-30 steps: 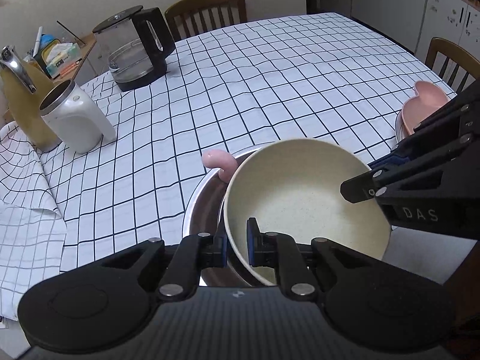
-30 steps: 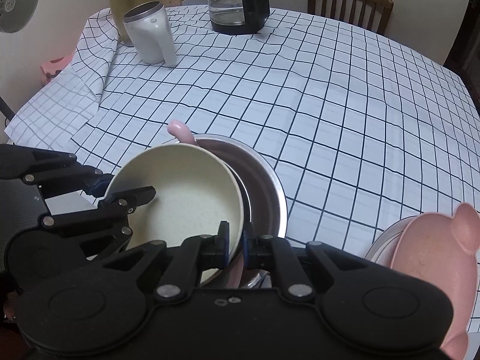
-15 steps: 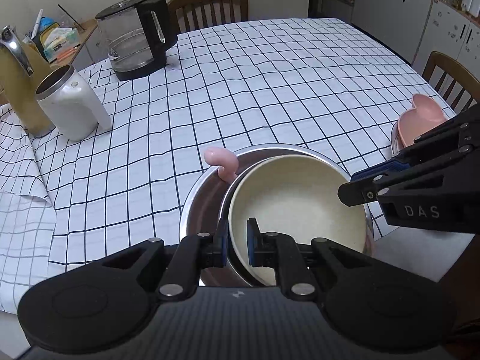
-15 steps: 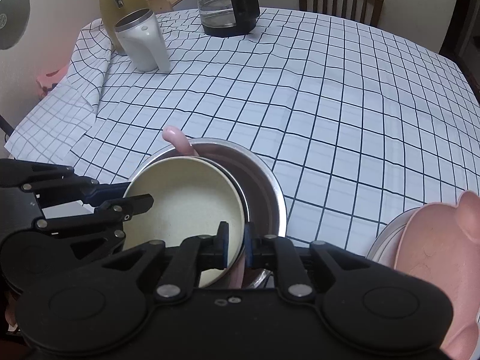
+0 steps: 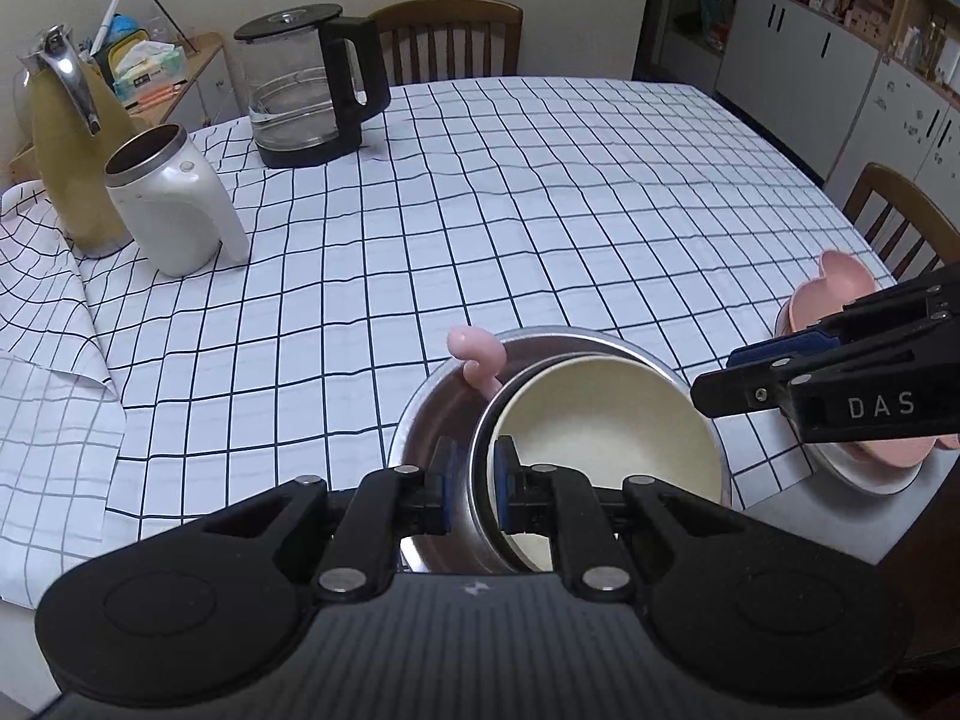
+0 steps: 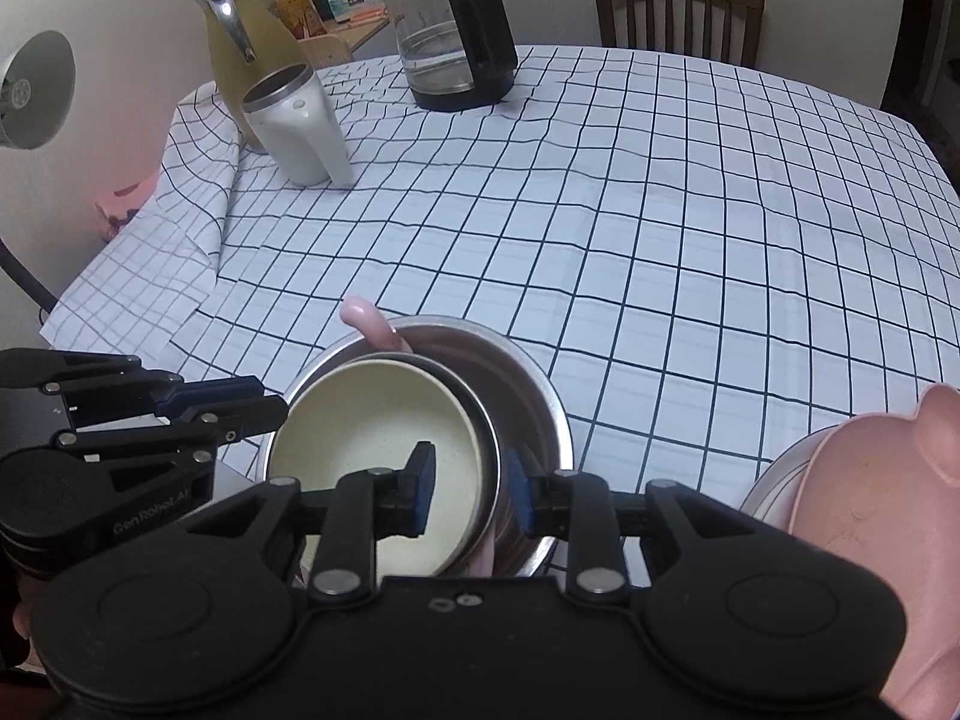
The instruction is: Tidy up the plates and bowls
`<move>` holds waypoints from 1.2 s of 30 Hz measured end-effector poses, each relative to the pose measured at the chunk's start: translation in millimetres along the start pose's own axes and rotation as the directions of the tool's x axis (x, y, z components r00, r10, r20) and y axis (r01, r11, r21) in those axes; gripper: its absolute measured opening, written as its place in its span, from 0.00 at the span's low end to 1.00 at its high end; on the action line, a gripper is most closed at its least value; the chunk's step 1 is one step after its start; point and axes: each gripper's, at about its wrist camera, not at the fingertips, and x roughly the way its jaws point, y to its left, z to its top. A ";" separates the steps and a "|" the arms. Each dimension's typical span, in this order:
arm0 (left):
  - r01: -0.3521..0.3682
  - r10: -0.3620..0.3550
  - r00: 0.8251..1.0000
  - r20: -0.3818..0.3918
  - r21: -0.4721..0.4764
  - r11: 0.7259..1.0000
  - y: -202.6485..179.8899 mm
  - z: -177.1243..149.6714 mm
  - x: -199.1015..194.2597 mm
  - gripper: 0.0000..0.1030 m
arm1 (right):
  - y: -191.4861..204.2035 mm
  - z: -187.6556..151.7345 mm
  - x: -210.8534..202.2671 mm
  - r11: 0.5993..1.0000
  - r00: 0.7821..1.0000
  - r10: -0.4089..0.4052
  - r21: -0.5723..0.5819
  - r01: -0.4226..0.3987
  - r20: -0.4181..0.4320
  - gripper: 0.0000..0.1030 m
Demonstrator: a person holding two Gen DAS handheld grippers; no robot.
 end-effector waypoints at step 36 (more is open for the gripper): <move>-0.045 0.051 0.998 0.028 -0.177 0.983 53.0 -40.6 11.9 0.73 | -57.1 -41.6 -9.0 0.993 0.990 -0.049 0.111 0.034 0.135 0.92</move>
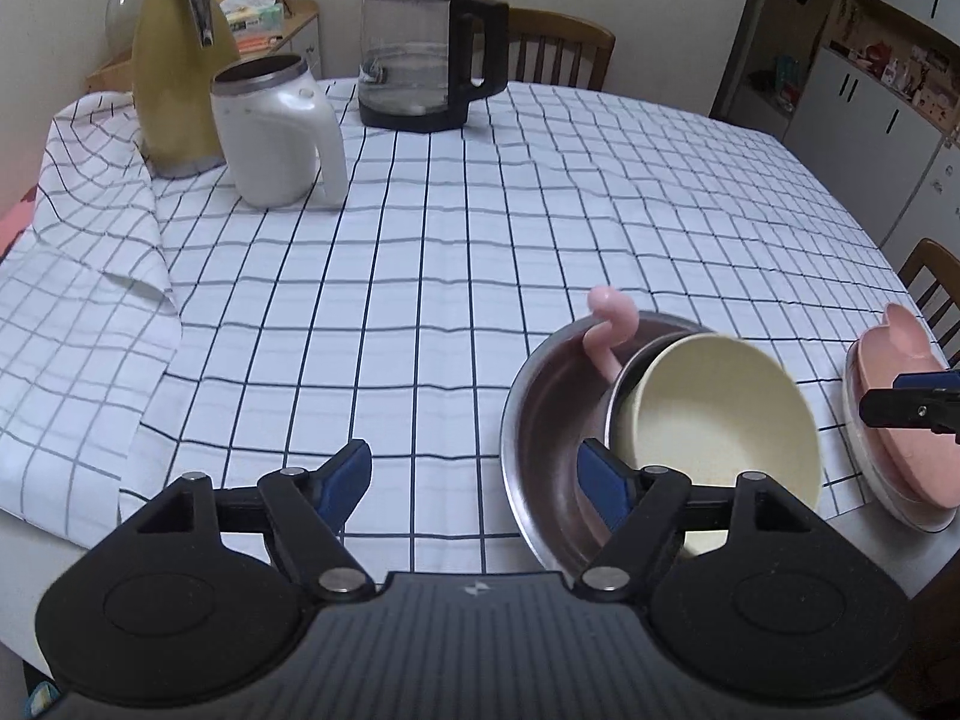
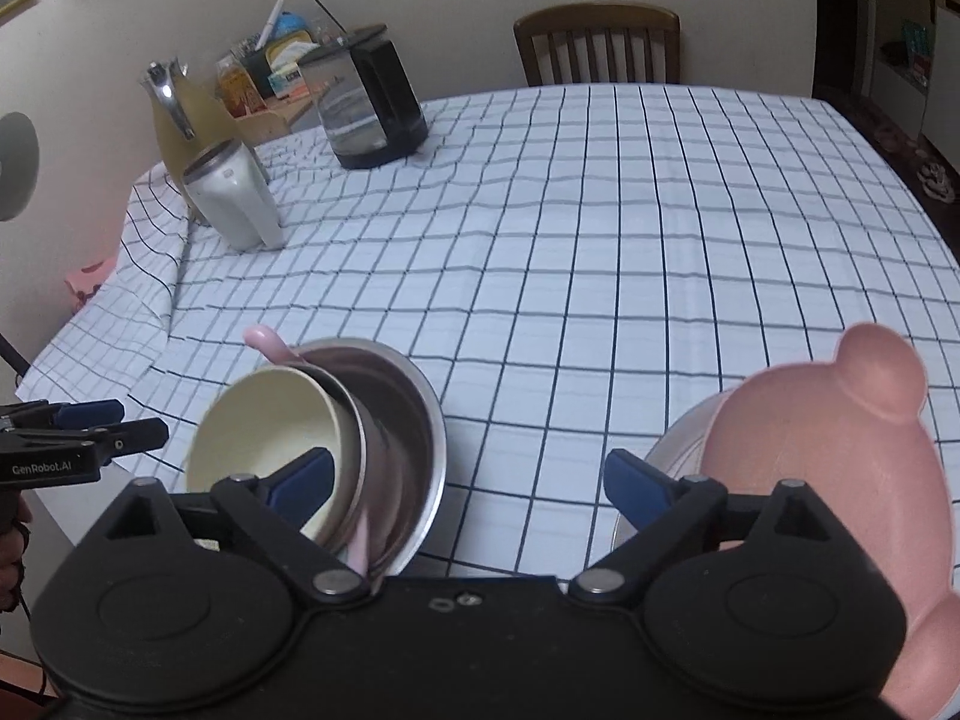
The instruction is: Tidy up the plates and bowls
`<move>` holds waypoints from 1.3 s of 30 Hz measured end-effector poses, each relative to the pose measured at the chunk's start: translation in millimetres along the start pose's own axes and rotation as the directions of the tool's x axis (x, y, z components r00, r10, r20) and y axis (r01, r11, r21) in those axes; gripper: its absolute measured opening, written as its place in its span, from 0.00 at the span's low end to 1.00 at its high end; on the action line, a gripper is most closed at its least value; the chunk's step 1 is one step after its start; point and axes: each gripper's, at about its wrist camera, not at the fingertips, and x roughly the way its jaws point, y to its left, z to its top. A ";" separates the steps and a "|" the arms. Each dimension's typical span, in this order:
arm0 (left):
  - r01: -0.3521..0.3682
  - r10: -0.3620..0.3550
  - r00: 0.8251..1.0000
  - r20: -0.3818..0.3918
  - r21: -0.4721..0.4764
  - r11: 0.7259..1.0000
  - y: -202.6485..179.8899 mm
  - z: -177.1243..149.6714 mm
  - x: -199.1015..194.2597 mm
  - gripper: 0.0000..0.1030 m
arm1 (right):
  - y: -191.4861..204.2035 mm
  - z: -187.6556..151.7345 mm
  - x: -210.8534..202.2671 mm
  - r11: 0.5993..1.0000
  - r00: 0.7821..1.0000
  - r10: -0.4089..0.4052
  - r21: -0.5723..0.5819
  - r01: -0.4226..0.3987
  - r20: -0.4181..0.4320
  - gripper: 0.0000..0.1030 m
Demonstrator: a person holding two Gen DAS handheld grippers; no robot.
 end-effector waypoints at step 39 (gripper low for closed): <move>0.069 -0.082 0.983 -0.163 -0.083 0.994 -9.8 -15.3 40.9 0.15 | 19.0 -15.1 64.1 0.996 0.985 0.045 0.079 -0.032 -0.168 0.13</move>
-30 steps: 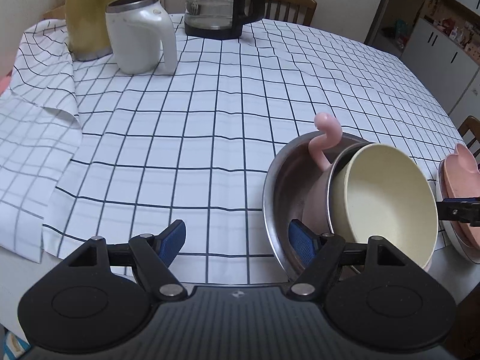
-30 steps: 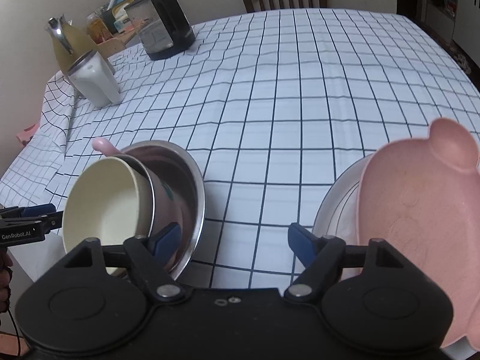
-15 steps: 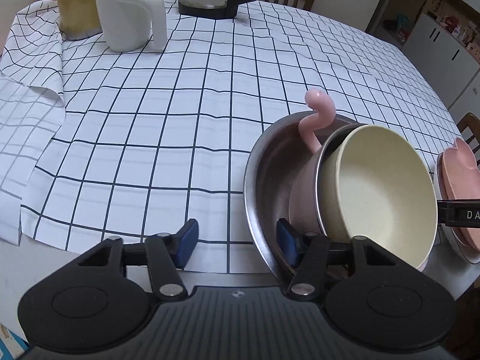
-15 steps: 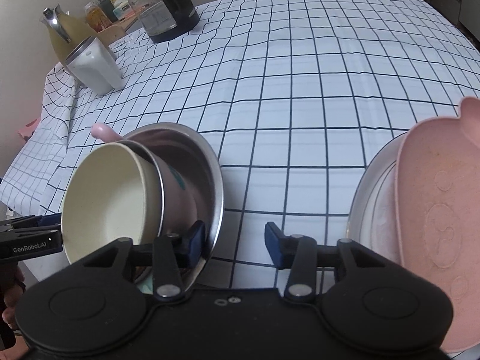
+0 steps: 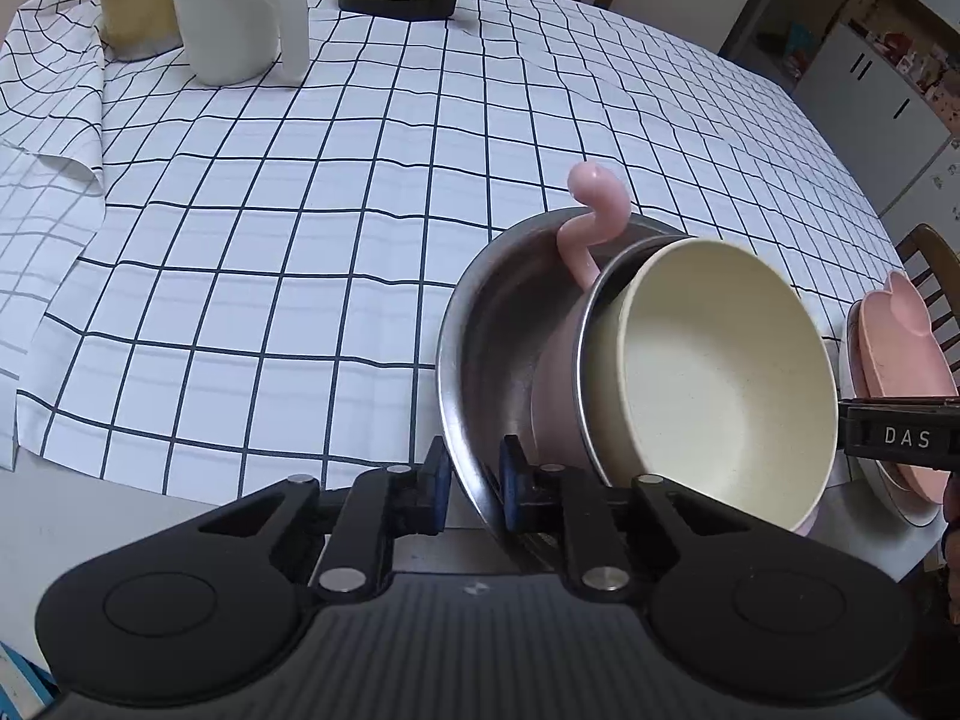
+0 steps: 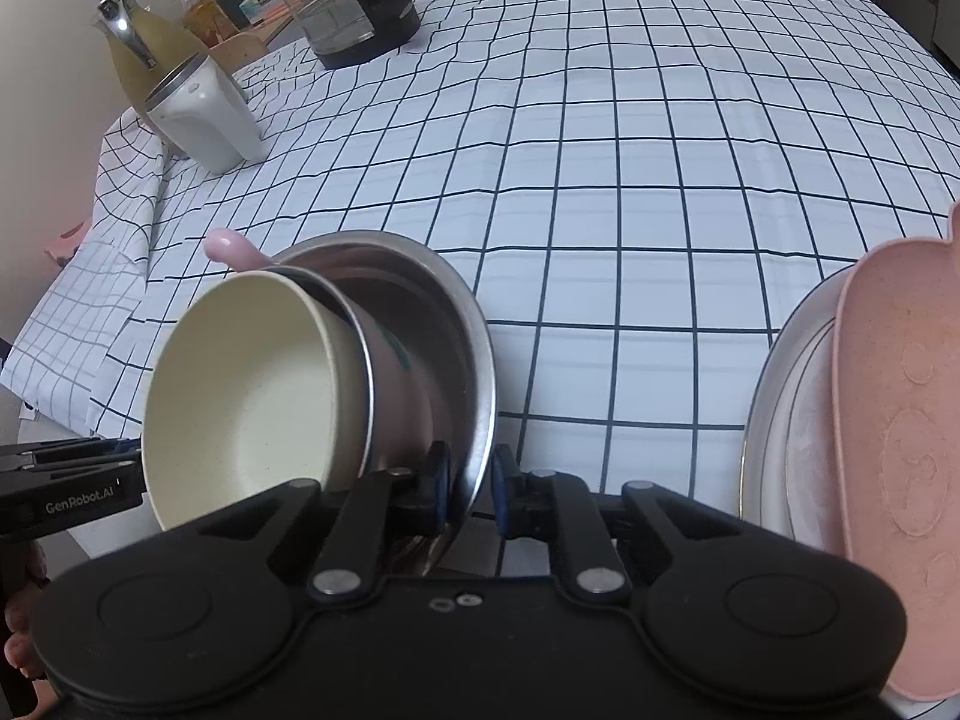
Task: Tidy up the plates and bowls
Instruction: 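Lift the nested bowls and carry them over the pink bear plate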
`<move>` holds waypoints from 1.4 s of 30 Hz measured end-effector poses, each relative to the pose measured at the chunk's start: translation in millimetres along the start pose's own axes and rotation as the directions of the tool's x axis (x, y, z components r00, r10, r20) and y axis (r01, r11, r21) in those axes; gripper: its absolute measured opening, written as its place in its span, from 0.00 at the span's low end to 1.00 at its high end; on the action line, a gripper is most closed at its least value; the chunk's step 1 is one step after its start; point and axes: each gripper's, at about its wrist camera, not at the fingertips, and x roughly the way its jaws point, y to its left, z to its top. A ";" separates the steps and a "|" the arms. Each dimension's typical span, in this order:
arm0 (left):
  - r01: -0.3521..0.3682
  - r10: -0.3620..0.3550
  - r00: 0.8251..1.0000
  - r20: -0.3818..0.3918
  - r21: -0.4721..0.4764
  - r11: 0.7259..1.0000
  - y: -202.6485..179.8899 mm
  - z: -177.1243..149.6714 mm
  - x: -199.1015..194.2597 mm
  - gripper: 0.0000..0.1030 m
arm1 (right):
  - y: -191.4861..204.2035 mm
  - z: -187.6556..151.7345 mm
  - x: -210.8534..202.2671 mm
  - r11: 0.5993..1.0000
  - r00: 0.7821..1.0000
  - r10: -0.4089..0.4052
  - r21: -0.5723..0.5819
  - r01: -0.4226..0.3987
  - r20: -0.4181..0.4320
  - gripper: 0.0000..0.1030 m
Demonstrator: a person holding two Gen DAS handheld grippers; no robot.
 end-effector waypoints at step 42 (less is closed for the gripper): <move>0.144 -0.171 0.983 0.061 0.315 0.938 -138.9 40.7 -38.3 0.14 | -64.5 -6.0 -129.0 0.977 0.965 -0.167 0.164 0.134 0.202 0.12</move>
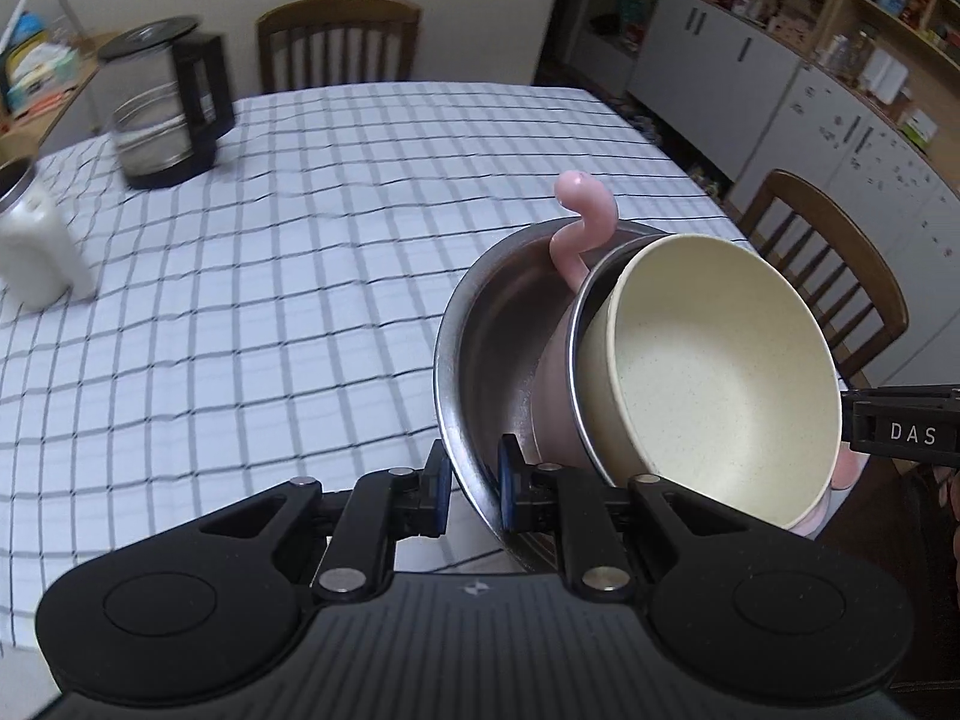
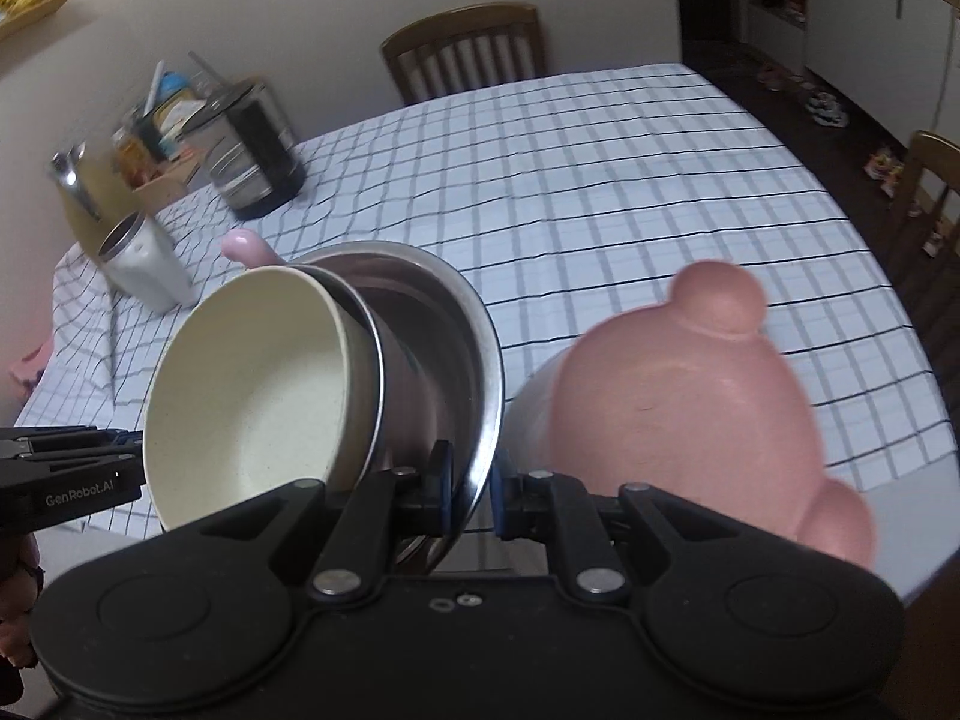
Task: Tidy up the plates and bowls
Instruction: 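Lift the nested bowls and carry them over the pink bear plate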
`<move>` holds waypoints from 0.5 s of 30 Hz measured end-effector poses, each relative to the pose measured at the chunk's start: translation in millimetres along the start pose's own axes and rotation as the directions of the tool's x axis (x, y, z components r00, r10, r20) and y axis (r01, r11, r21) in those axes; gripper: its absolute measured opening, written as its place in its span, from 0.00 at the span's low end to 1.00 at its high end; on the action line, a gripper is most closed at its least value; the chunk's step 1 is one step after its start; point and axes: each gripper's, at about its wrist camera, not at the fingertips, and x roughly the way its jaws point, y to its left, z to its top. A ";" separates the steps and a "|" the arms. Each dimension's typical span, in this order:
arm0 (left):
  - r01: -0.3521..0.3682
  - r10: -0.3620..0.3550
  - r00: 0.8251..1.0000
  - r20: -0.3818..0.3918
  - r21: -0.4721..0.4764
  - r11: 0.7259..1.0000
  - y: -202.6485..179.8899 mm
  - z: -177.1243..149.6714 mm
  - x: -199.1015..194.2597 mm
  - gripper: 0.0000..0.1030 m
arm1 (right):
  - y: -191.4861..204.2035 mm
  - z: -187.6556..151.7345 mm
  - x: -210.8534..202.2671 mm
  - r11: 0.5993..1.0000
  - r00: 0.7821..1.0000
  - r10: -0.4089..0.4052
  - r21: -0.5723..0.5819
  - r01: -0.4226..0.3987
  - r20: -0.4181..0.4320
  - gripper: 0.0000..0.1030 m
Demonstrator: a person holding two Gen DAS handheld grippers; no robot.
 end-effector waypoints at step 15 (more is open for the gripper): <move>0.051 -0.047 0.998 -0.040 0.109 0.993 -99.8 26.8 62.0 0.14 | -106.3 5.7 -27.9 0.988 0.996 -0.084 0.130 0.080 0.029 0.13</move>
